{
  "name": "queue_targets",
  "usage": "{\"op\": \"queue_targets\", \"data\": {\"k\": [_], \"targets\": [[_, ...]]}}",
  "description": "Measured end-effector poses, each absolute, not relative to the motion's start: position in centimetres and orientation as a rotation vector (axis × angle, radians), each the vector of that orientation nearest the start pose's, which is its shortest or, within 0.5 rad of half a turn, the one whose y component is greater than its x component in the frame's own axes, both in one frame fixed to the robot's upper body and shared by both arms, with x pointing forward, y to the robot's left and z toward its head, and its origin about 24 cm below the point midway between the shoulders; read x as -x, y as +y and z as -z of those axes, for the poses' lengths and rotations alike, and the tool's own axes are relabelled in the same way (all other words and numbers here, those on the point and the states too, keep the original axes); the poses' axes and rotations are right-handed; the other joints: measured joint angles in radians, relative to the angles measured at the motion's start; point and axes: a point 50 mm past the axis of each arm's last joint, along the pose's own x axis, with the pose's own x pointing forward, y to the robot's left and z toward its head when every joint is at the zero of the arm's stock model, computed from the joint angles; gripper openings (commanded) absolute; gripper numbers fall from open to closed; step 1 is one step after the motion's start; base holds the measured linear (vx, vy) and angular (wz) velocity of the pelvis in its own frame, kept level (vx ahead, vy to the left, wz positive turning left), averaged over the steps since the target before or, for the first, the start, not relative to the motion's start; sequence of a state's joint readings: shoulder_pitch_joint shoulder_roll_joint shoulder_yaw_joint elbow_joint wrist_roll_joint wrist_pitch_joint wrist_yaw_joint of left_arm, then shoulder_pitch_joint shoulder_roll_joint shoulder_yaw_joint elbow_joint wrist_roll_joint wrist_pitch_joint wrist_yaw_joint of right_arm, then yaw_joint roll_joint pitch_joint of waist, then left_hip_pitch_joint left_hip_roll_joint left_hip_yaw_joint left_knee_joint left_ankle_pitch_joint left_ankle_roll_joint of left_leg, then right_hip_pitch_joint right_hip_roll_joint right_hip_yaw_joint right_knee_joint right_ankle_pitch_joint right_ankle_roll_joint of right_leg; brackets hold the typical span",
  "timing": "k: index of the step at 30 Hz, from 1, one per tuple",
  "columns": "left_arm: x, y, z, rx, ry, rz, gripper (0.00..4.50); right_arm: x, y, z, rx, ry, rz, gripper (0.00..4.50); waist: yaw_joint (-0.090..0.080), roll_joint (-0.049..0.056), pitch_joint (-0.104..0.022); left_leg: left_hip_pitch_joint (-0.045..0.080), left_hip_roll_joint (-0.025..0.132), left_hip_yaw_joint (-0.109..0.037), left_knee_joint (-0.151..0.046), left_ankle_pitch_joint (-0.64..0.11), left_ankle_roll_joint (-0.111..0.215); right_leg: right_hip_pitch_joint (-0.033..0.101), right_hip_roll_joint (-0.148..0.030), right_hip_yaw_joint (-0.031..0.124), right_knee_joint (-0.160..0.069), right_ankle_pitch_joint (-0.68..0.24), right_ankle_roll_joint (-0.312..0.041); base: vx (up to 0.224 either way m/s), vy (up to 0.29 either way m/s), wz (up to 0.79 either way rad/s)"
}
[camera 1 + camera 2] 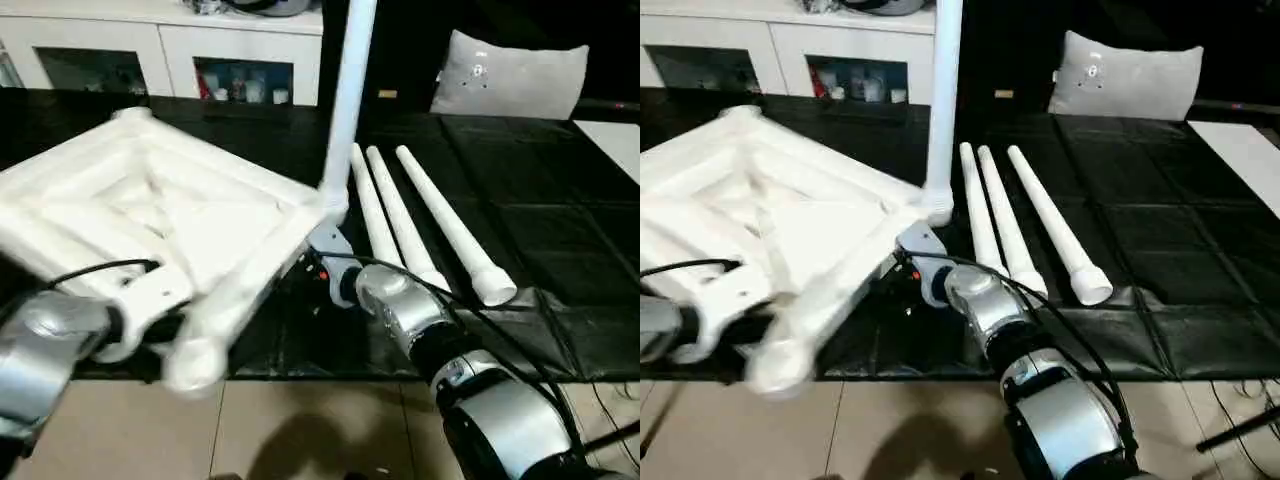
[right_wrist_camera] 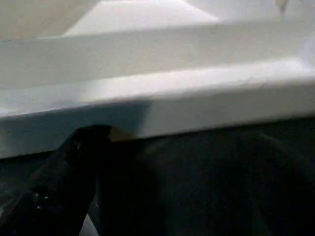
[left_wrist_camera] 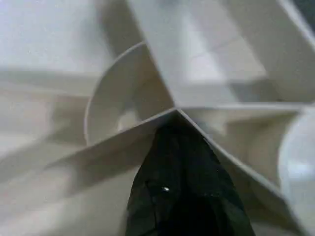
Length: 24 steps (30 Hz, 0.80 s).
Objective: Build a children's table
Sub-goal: Rotate table base
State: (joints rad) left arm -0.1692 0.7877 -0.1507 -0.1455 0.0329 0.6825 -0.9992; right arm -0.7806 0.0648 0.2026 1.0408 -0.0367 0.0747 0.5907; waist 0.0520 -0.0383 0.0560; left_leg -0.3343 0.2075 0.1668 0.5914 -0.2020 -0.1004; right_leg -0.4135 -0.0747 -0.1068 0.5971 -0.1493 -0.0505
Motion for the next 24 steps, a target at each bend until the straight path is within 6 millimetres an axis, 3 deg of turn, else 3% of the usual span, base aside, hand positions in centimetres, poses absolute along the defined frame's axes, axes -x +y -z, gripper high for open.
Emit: {"op": "queue_targets", "data": {"k": [10, 15, 23, 24], "targets": [[-27.4, 20.3, -6.5, -0.538, 0.634, 0.885, 0.05, -34.2, -3.4, -2.6, 0.188, 0.403, -0.891, 4.5, -0.017, 0.001, 0.001, 0.001, 0.0, 0.001, 0.0, 0.001, -0.001, -0.001, 0.001, 0.003, 0.005, -0.002, 0.004, 0.0, 0.0, 0.0], [-31.0, 18.6, -6.0, -0.576, 0.528, 0.699, 0.05, -35.4, -3.6, -4.1, 0.228, 0.333, -0.824, 4.5, -0.007, 0.005, 0.003, 0.001, -0.001, 0.001, 0.001, 0.001, -0.001, -0.002, 0.001, 0.004, 0.005, -0.001, 0.003, 0.0, 0.0, 0.0], [-31.6, 17.4, -6.0, -0.567, 0.449, 0.681, 0.05, -37.1, -4.5, -6.8, 0.184, 0.239, -0.68, 4.5, 0.011, 0.007, 0.004, -0.001, -0.001, 0.001, 0.0, 0.001, -0.001, -0.005, 0.001, 0.004, 0.005, -0.001, 0.001, 0.0, 0.0, 0.0], [-31.5, 17.4, -6.0, -0.566, 0.437, 0.683, 0.22, -37.3, -4.7, -7.1, 0.182, 0.238, -0.646, 4.5, 0.01, 0.008, 0.005, -0.002, -0.001, 0.002, 0.0, 0.0, 0.0, -0.006, 0.001, 0.004, 0.005, -0.002, 0.001, 0.0, 0.0, 0.0]]}}
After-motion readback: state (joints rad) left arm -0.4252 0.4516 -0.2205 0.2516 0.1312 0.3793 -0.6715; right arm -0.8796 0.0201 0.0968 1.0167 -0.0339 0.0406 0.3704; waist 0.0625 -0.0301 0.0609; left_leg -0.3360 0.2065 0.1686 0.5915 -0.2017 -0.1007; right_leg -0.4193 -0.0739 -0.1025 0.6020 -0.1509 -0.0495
